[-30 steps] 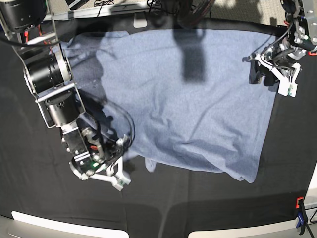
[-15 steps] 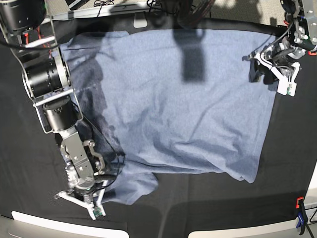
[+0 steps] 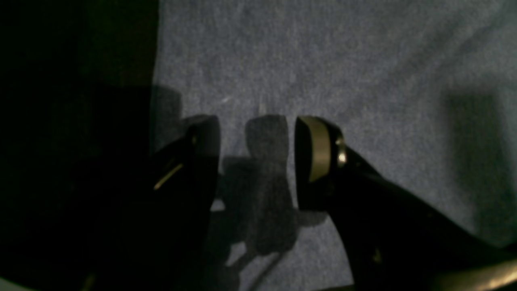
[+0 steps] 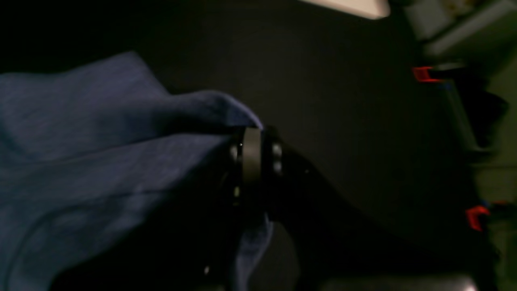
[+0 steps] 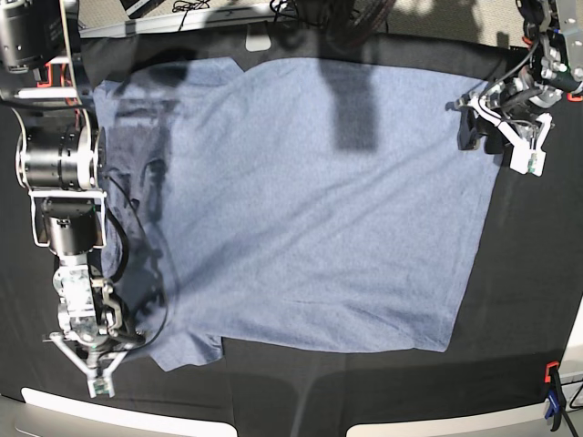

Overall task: Layout the t-shirt on the table in an organized manner, then fold the t-shirt properly
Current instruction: 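Pull the hem outward with the right gripper and release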

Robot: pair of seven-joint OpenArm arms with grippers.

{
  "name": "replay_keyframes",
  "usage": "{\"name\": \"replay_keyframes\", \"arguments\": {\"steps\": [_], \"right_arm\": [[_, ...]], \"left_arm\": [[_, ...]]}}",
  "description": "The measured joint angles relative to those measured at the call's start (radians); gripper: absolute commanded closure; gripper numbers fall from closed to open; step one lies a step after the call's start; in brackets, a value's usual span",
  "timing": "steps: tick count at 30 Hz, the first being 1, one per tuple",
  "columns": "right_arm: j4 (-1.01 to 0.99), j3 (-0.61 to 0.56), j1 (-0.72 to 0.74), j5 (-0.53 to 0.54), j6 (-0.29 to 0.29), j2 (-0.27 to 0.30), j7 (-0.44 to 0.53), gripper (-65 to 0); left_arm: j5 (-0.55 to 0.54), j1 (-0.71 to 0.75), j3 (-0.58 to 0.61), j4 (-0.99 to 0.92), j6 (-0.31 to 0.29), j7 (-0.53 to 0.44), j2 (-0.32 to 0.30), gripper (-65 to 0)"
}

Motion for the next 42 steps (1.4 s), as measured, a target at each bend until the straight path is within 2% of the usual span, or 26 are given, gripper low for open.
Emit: {"name": "replay_keyframes", "arguments": {"steps": [2,3,9,14,17,22,28,29,33,36,38,42], "right_arm": [[-0.002,0.0,-0.002,0.002,0.023,-0.003,0.0,-27.8],[-0.002,0.0,-0.002,0.002,0.024,-0.005,0.005,-31.2],[-0.002,0.0,0.015,-0.013,0.023,0.004,0.02,-31.9],[0.062,0.0,0.01,0.062,0.031,0.021,-0.058,-31.5],[0.169,0.0,-0.031,0.06,0.17,0.042,-0.083,-31.4],[0.463,-0.003,-0.224,0.182,0.2,0.086,-0.164,-31.4],[0.863,0.018,-0.51,0.263,0.198,0.179,-0.251,-31.4],[0.924,0.033,-0.552,0.285,0.198,0.192,-0.269,-31.4],[1.136,0.154,-0.713,0.396,0.212,0.216,-0.352,-31.4],[1.272,0.268,-0.832,0.471,0.281,0.219,-0.4,-31.4],[1.354,0.332,-0.921,0.499,0.295,0.215,-0.403,-31.4],[1.482,0.442,-1.097,0.507,0.294,0.206,-0.41,-31.4]], "left_arm": [[0.0,0.0,0.0,0.0,0.0,0.0,0.0,-27.7],[0.0,0.0,0.0,0.0,0.0,0.0,0.0,-27.7],[0.0,0.0,0.0,0.0,0.0,0.0,0.0,-27.7],[0.0,0.0,0.0,0.0,0.0,0.0,0.0,-27.7],[0.0,0.003,0.0,0.0,0.0,-0.025,0.001,-27.7],[0.0,0.003,0.0,0.0,0.0,-0.051,0.001,-27.7],[0.0,0.002,-0.003,0.0,-0.004,-0.052,0.001,-27.7],[0.002,0.002,-0.011,0.0,-0.027,-0.051,0.002,-27.7],[-0.008,0.003,-0.079,0.0,-0.047,-0.046,0.003,-27.7],[-0.076,0.023,-0.153,0.0,-0.1,-0.042,0.0,-27.7],[-0.116,0.053,-0.199,0.0,-0.13,-0.041,0.003,-27.7],[-0.148,0.105,-0.291,0.0,-0.15,-0.024,0.004,-27.8]]}}
